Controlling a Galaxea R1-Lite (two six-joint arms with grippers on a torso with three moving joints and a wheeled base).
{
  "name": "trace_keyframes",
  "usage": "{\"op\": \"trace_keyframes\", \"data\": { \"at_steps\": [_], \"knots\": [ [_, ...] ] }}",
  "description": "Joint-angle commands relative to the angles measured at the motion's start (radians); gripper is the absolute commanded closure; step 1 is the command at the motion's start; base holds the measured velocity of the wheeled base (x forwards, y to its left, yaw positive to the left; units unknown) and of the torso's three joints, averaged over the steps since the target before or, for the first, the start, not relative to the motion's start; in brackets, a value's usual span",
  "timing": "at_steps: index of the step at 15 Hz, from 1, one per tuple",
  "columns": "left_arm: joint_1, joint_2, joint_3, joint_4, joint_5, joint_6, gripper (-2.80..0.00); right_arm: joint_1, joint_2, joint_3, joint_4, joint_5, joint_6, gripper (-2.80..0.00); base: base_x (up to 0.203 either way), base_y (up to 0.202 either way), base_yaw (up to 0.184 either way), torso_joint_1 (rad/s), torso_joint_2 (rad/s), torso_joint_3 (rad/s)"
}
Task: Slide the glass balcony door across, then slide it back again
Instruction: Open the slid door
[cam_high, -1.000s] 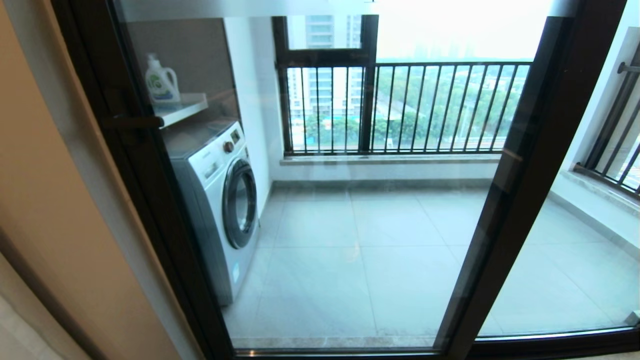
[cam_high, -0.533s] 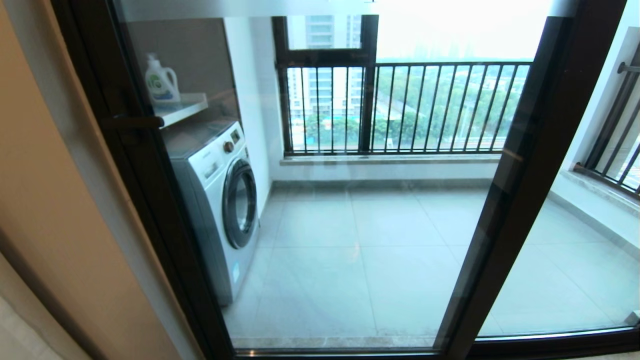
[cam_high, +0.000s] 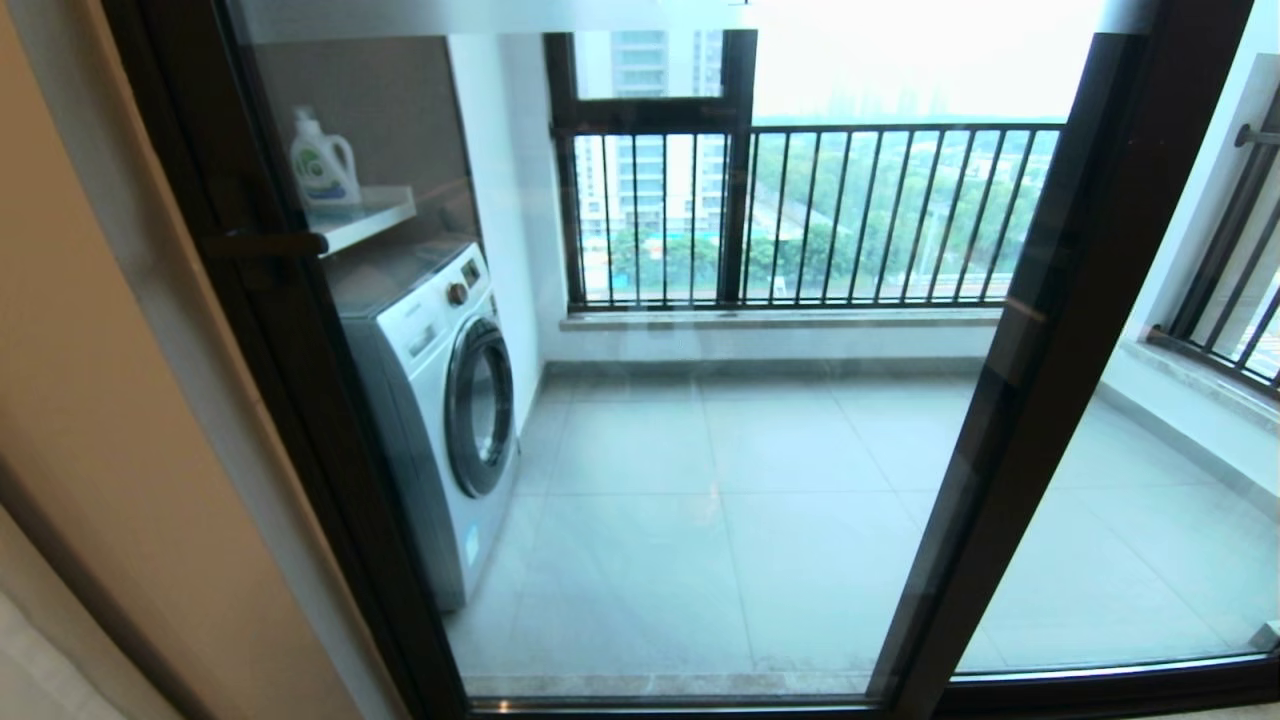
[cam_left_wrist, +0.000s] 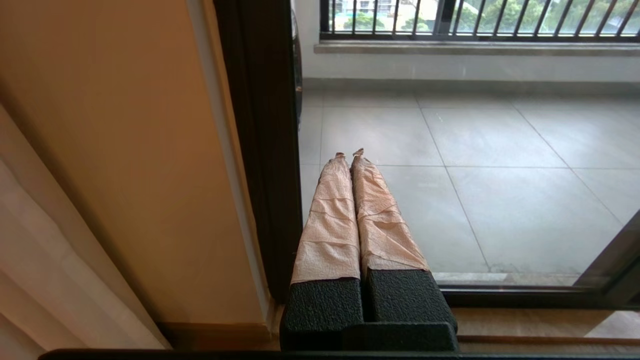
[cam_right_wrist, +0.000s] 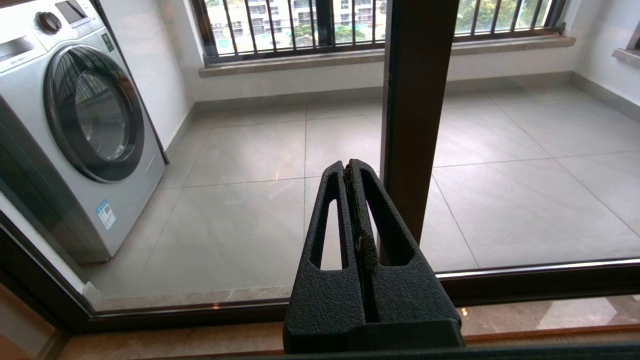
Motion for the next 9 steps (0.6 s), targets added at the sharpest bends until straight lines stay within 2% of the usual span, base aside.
{"op": "trace_keyframes", "data": {
  "at_steps": [1, 2, 4, 6, 9],
  "knots": [
    [0.0, 0.002, -0.011, -0.026, 0.0, 0.002, 0.0, 0.0, -0.002, 0.012, -0.001, 0.0, 0.0, 0.0, 0.0, 0.0, 0.0, 0.0, 0.0, 0.0],
    [0.0, 0.002, -0.052, -0.038, -0.012, 0.0, 0.0, 0.0, -0.002, 0.012, -0.001, 0.0, 0.0, 0.0, 0.0, 0.0, 0.0, 0.0, 0.0, 0.0],
    [0.0, 0.041, -0.17, -0.024, -0.078, 0.001, 0.0, 0.0, -0.002, 0.012, -0.001, 0.0, 0.0, 0.0, 0.0, 0.0, 0.0, 0.0, 0.0, 0.0],
    [0.0, 0.163, -0.261, -0.026, -0.11, 0.001, 0.0, 0.0, -0.002, 0.012, -0.001, 0.0, 0.0, 0.0, 0.0, 0.0, 0.0, 0.0, 0.0, 0.0],
    [0.0, 0.405, -0.338, -0.131, -0.127, 0.001, 0.0, 0.0, -0.002, 0.012, -0.001, 0.0, 0.0, 0.0, 0.0, 0.0, 0.0, 0.0, 0.0, 0.0]
  ]
}}
